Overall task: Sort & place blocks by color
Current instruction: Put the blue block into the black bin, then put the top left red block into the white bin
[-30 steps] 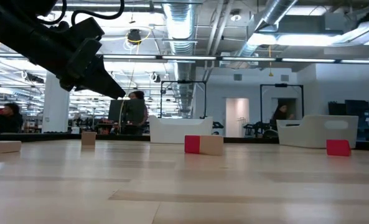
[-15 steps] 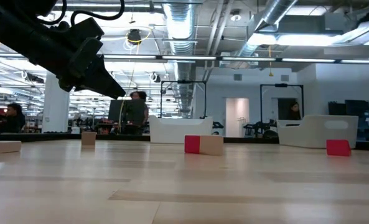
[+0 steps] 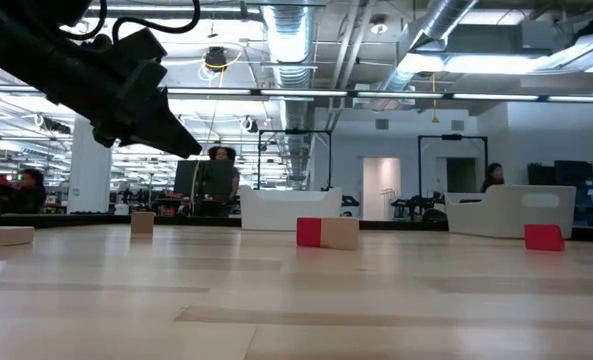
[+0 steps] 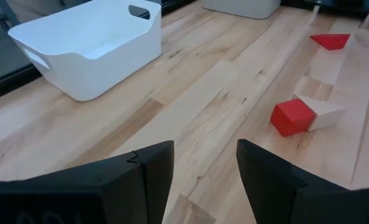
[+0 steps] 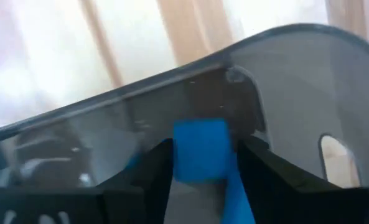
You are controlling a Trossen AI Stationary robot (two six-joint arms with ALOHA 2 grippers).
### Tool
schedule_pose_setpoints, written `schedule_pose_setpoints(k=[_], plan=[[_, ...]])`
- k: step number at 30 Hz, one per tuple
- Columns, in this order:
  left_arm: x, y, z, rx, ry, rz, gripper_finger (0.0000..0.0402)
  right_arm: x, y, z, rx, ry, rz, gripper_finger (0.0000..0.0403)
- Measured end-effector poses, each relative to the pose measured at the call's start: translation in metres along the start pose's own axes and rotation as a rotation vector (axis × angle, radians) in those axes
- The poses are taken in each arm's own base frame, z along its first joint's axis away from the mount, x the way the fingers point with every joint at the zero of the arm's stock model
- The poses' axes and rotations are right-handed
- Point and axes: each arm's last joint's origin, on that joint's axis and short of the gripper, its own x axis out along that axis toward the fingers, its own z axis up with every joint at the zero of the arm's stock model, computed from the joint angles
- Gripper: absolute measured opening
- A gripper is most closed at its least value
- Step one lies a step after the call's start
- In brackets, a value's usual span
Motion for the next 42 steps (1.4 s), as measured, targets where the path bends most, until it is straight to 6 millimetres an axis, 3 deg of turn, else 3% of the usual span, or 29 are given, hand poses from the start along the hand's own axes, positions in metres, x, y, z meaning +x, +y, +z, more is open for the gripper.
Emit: schedule_pose_setpoints(k=[6,13,19,23,27,30,38,42], plan=[[0.000,0.001,0.001,0.005,-0.025,0.035,0.0166,-0.001,0.000,0.007,-0.002,0.014,-0.005,0.0251],[0.000,0.001,0.001,0.008,-0.027,0.041,0.0166,-0.030,0.001,0.013,-0.016,-0.037,0.089,0.0264],[0.000,0.001,0.000,0.009,-0.026,0.039,0.0166,-0.054,-0.005,0.021,-0.086,-0.314,0.123,0.0265],[0.000,0.001,0.000,0.009,-0.026,0.039,0.0166,-0.061,-0.011,0.033,-0.134,-0.593,0.015,0.0265],[0.000,0.001,0.000,0.009,-0.025,0.039,0.0166,-0.060,-0.017,0.054,-0.172,-0.791,-0.162,0.0265],[0.000,0.001,0.001,0.008,-0.026,0.039,0.0166,-0.056,-0.024,0.075,-0.102,-0.854,-0.268,0.0265],[0.000,0.001,0.000,0.010,-0.020,0.031,0.0166,-0.039,-0.054,0.134,0.126,-0.749,-0.364,0.0265],[0.000,0.000,0.000,0.030,-0.008,0.010,0.0166,-0.029,-0.061,0.171,0.100,-0.710,-0.289,0.0265]])
